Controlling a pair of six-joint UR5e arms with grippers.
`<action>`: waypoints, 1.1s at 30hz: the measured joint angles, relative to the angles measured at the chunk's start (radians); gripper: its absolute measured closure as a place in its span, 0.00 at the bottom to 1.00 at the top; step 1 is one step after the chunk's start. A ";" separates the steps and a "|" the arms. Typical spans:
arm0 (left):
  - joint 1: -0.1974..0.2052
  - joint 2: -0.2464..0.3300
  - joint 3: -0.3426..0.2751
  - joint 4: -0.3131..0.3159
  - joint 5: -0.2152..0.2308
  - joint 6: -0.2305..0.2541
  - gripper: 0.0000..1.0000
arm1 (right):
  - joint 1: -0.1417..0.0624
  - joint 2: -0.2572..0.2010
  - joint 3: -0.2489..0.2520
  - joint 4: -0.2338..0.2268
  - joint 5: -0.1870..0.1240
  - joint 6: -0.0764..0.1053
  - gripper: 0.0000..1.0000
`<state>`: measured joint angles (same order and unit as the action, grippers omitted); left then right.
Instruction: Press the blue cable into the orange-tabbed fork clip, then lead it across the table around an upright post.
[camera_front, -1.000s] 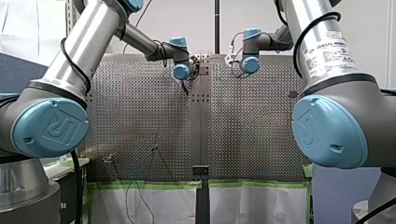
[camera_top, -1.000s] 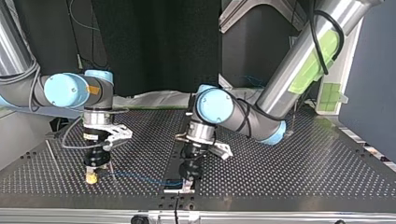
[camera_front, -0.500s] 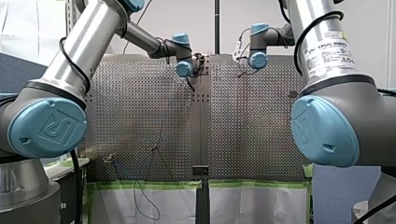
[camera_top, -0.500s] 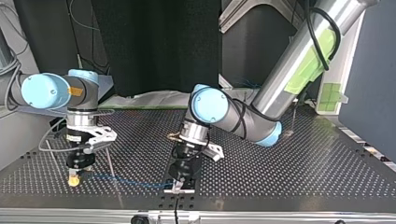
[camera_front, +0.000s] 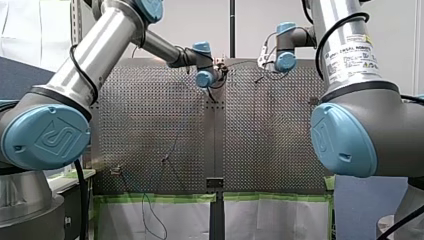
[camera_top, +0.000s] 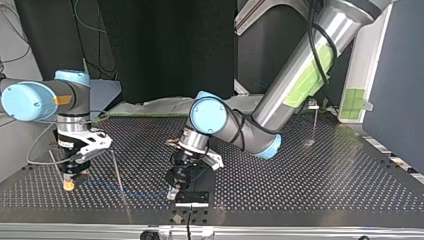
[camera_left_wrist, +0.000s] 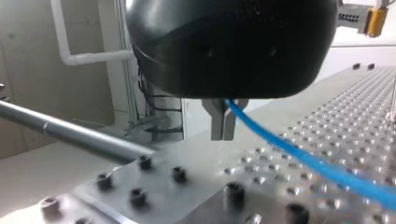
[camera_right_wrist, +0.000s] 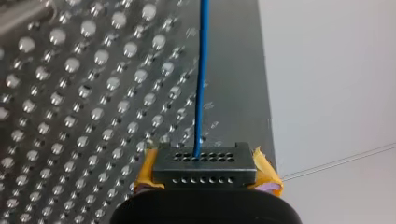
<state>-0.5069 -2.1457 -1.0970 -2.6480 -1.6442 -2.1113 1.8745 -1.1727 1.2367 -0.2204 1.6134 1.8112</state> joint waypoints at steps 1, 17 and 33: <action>-0.003 -0.003 0.005 -0.002 0.002 0.000 1.00 | -0.003 0.000 0.000 0.003 -0.004 0.000 1.00; -0.028 -0.013 0.017 -0.005 0.005 -0.003 1.00 | -0.067 0.000 0.028 0.007 -0.026 0.000 1.00; -0.041 -0.100 0.017 -0.001 0.016 0.001 1.00 | -0.089 0.059 0.063 0.001 -0.040 -0.018 1.00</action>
<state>-0.5483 -2.2461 -1.0797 -2.6486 -1.6287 -2.1106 1.7853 -1.1135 1.2995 -0.2192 1.5731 1.7933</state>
